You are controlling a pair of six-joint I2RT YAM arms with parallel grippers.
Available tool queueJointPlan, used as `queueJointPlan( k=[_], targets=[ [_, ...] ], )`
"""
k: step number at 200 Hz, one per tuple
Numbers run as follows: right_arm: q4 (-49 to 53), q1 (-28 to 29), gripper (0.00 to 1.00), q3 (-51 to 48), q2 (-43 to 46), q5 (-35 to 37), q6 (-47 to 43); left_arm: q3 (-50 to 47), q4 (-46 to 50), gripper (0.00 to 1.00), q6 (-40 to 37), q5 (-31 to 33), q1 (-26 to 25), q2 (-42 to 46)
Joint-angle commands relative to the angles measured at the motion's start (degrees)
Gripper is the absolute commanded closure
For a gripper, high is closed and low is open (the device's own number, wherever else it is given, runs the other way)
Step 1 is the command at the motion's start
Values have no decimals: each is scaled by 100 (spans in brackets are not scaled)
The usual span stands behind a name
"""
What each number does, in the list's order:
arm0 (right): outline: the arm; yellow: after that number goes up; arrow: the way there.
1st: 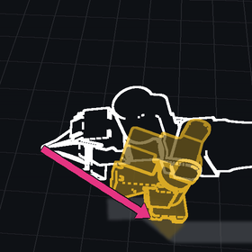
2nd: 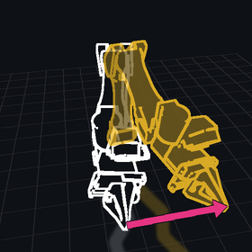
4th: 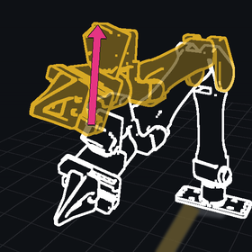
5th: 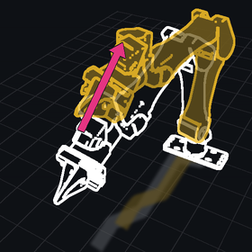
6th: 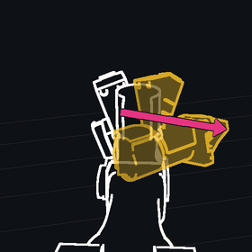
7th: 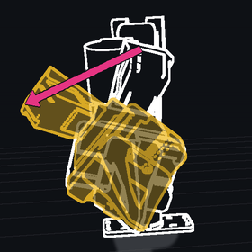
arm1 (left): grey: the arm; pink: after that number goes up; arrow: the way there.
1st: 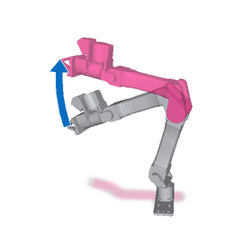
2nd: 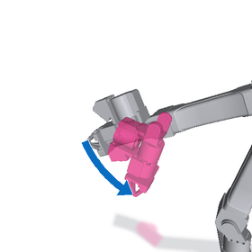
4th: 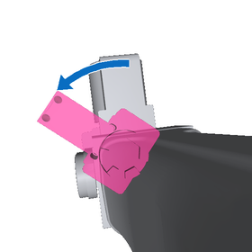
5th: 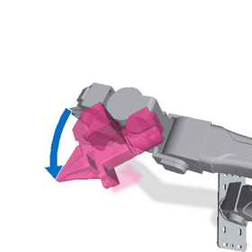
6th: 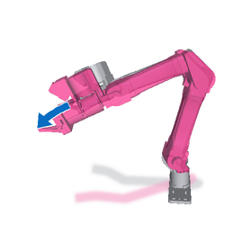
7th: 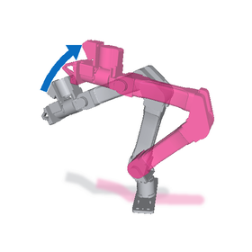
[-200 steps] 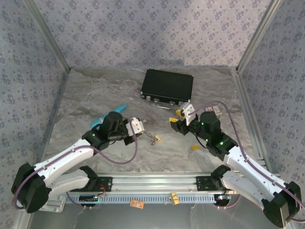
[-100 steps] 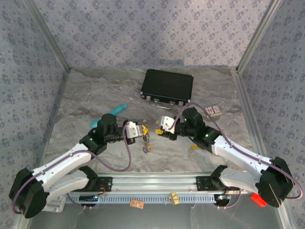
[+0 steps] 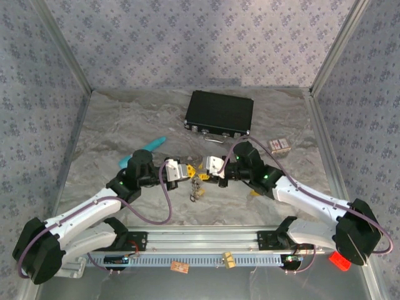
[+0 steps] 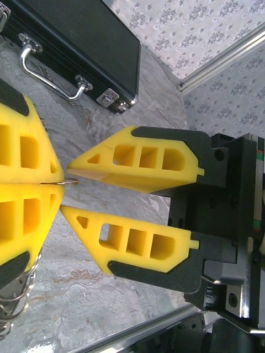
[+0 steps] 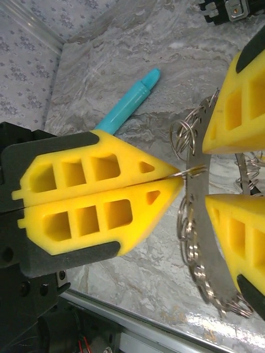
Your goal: Put the keys on the keyring
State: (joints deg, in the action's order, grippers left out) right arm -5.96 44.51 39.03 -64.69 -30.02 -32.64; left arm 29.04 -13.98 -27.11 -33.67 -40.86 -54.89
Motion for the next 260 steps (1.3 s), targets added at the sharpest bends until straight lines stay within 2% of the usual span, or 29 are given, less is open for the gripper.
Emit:
queueJointPlan(
  k=[1, 39, 55, 86, 104, 130, 143, 187, 217, 260],
  targets=[
    [-178, 71, 75, 230, -69, -27, -16, 24, -419, 100, 90, -324, 31, 5],
    [-222, 110, 77, 247, -79, -82, 4, 34, -386, 100, 119, -386, 26, 31],
    [-214, 131, 83, 268, -86, -101, 6, 36, -380, 100, 127, -402, 34, 48],
    [-91, 154, 100, 307, -96, -59, -46, 32, -353, 100, 128, -365, 28, 106],
    [-64, 154, 100, 315, -53, -21, -53, 36, -234, 100, 136, -124, 34, 162],
    [-48, 162, 100, 313, 25, 38, -45, 17, 155, 80, 85, 213, 24, 264],
    [-30, 166, 100, 316, 35, 64, -46, -17, 354, 76, 66, 328, 13, 294],
    [-3, 223, 100, 326, 17, 213, -73, -118, 564, 73, 112, 570, -96, 383],
    [-11, 264, 100, 353, 9, 277, -80, -49, 800, 72, 32, 472, -100, 323],
    [13, 363, 100, 403, -25, 267, -78, -4, 652, 73, 27, 430, -115, 212]
  ],
)
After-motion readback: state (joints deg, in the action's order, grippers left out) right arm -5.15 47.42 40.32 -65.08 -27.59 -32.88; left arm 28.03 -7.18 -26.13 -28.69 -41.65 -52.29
